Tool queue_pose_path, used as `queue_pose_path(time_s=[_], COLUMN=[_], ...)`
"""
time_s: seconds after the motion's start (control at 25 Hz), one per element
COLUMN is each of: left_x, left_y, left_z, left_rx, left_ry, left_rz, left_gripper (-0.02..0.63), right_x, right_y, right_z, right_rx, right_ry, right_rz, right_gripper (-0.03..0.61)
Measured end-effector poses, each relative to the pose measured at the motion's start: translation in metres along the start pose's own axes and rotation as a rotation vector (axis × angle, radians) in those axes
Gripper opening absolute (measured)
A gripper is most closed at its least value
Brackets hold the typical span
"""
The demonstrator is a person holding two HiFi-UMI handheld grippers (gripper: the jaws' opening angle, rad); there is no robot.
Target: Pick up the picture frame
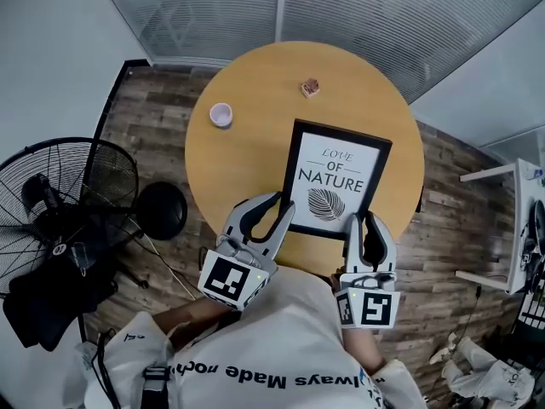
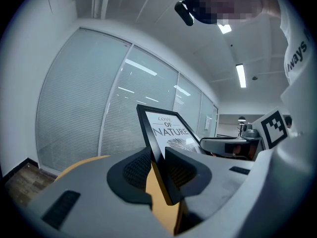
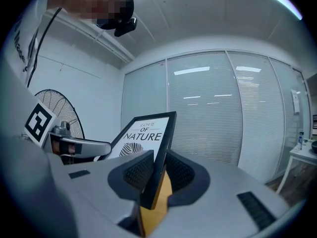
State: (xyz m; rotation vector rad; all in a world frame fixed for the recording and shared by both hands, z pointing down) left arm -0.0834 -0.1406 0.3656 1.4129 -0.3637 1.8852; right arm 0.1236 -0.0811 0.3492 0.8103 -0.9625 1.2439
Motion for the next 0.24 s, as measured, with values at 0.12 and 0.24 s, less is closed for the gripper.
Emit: queue_pose_path(time_s=[0.12, 0.24], left_x=[0.0023, 0.0031], left_y=[-0.0001, -0.0009], left_z=[0.0001, 0.0010], left_rx=[0.002, 0.000], left_ry=[0.002, 0.005], left_rz=[-0.001, -0.002], left_gripper=[0.101, 0.101], right_x=[0.0024, 0.0029], right_y=[0.0001, -0.0008], right_z=[0.0002, 0.0005], right_rx=[0.000, -0.002], right_ry=[0.000, -0.003], right_rz=[0.003, 0.002], right_gripper=[0.094, 0.094])
Point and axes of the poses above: the fingertips, and each gripper's own axes: z forward along the fingers, y to its left, x out of its underside, the point moved 9 cm from there along -z, backward along the fingers, and after that the axes turned 13 degrees about y, right-handed, at the moved point
